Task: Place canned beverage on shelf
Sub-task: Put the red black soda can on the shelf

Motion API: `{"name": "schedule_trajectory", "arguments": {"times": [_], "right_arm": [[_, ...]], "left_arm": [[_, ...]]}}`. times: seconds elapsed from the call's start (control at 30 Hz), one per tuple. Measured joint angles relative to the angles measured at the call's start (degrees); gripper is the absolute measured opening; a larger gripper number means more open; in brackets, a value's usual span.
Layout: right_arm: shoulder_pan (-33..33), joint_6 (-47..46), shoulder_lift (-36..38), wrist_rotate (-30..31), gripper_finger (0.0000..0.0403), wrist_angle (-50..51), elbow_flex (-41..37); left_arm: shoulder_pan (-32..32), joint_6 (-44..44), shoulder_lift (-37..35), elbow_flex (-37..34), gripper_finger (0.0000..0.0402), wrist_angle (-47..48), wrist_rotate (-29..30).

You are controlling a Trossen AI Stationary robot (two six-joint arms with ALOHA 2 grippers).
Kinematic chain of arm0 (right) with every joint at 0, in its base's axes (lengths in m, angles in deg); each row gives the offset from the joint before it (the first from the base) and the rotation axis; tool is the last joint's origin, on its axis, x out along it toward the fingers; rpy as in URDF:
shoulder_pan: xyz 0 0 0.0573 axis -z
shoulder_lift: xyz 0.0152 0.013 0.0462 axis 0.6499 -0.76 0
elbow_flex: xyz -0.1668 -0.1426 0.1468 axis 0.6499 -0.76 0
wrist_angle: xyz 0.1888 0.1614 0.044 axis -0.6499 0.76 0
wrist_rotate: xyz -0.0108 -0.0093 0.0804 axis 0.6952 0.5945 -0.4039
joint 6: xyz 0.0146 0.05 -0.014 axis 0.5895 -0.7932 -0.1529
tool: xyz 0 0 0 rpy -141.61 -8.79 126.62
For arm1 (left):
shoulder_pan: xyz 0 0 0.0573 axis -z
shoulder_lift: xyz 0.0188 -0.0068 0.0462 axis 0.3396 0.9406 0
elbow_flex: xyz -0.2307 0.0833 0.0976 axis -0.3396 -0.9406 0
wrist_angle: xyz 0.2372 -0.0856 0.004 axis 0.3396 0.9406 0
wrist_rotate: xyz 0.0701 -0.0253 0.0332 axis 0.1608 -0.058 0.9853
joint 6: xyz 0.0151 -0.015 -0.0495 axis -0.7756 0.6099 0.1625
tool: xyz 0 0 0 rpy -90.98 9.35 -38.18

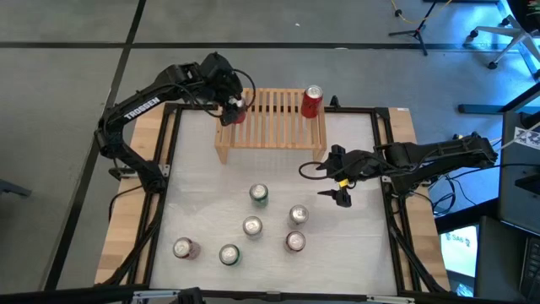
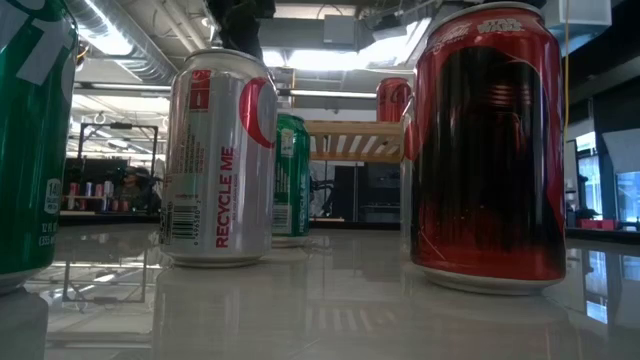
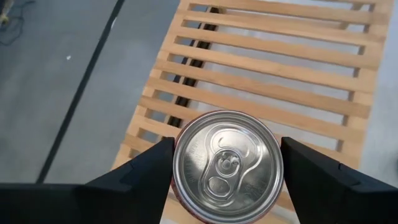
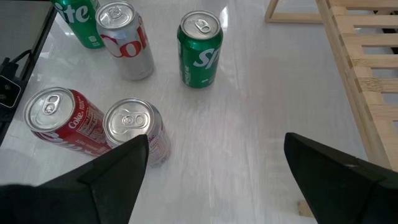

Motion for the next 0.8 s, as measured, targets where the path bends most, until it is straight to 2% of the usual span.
{"name": "schedule_trajectory", "arguments": {"times": [0.2,0.37,0.8], "right_arm": [[0.0,-0.01,0.0,0.0,0.037,-0.02,0.0],[0.0,-0.01,0.0,0.0,0.037,-0.01,0.0],[0.0,0.01,0.0,0.0,0.037,-0.02,0.0]], "left_arm": [[-1.14,-2.07,0.1,-0.05,0.0255,-1.75,-0.25],[-2.31,-2.09,0.13,-0.09,0.0254,-2.36,-5.01],[-2.64,-1.86,0.13,-0.09,0.0254,-2.6,-4.92]]}}
